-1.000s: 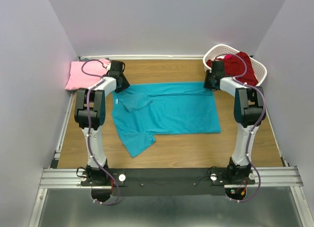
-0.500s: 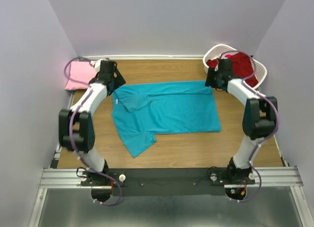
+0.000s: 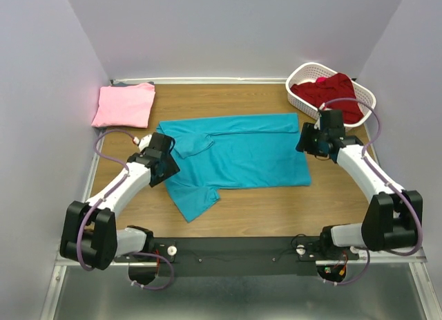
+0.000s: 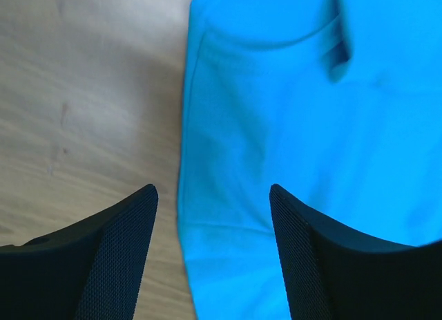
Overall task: Fold and stack the t-shirts
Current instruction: Fold the tshirt
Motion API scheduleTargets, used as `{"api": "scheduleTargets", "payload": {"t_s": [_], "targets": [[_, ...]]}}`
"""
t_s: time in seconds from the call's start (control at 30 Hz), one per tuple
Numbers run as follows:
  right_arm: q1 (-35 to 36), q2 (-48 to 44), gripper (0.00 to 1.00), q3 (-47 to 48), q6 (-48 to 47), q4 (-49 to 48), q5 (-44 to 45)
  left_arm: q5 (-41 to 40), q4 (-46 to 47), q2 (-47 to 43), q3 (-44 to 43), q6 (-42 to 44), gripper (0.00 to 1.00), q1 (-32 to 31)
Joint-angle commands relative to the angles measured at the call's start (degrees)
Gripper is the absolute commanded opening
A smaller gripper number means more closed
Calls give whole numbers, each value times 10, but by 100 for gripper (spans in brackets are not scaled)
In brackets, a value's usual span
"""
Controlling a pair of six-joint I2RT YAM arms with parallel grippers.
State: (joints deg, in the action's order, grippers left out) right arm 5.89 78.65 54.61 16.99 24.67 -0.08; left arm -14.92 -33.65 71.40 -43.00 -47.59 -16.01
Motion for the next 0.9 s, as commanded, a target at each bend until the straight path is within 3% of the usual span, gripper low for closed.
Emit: {"api": "scheduleTargets", "payload": {"t_s": [0.0,0.37,0.87], "targets": [[-3,-43,66,-38,14,45,-29,31,-34,0,17,-51,73,-14],[-3,-70,67,-59,15,43,-42,43,-44,66,24,-63,58,-16],[-3,-79,67,-69,19,38,-41,61,-41,112,30,-84,51,-17]]}}
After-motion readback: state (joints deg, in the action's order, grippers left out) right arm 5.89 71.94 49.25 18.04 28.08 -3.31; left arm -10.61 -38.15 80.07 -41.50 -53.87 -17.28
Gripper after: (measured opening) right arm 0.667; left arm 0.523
